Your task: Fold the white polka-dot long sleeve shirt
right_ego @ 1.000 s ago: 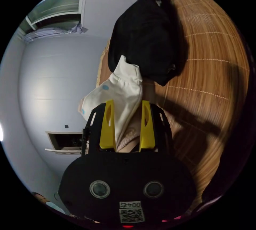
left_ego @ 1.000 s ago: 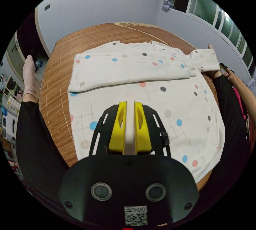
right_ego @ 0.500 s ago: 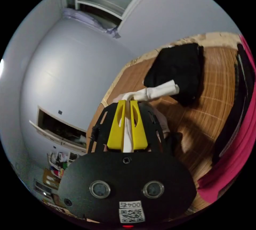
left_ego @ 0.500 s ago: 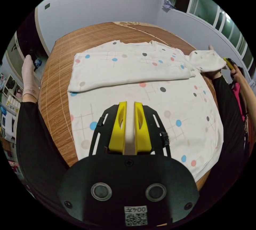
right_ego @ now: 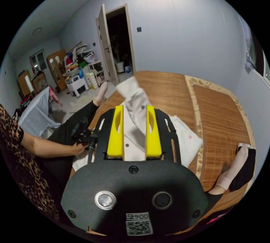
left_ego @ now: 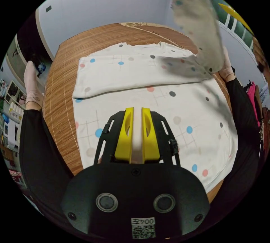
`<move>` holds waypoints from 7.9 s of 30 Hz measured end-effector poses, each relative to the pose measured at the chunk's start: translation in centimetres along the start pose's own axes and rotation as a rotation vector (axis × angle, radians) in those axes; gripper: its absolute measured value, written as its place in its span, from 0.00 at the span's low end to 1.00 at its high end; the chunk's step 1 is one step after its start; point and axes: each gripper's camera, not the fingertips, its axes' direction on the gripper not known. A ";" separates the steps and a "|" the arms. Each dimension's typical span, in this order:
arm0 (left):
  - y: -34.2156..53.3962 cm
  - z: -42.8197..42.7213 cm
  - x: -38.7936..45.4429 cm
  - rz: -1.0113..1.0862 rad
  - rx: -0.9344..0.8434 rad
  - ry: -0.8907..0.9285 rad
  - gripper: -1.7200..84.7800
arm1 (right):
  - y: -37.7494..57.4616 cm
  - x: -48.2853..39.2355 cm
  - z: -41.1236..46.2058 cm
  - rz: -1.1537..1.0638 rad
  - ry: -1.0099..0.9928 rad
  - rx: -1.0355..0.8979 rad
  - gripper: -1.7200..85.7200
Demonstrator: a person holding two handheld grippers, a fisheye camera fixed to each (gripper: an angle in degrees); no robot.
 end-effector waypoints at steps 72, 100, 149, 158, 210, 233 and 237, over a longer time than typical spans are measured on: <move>-13.4 5.6 -4.3 0.041 0.062 -0.004 0.12 | 8.3 -20.3 26.4 0.045 0.207 -0.367 0.20; -9.9 8.4 2.2 0.076 0.076 -0.053 0.16 | 6.6 -15.8 25.2 0.057 0.222 -0.405 0.19; -9.1 10.6 1.9 0.071 0.086 -0.009 0.17 | 3.9 15.0 16.3 0.202 0.208 -0.134 0.12; -9.1 10.4 1.8 0.069 0.088 -0.003 0.17 | 5.0 19.4 21.9 0.134 0.193 -0.336 0.16; -7.5 6.5 0.4 0.062 0.085 0.010 0.17 | 3.1 28.9 23.2 0.409 0.178 -0.240 0.13; -10.3 4.3 -6.9 -0.030 0.047 -0.047 0.19 | 4.3 14.4 26.9 0.291 0.290 -0.351 0.18; -9.7 3.6 -8.1 -0.044 0.063 -0.023 0.19 | 5.2 12.9 26.5 0.304 0.286 -0.328 0.18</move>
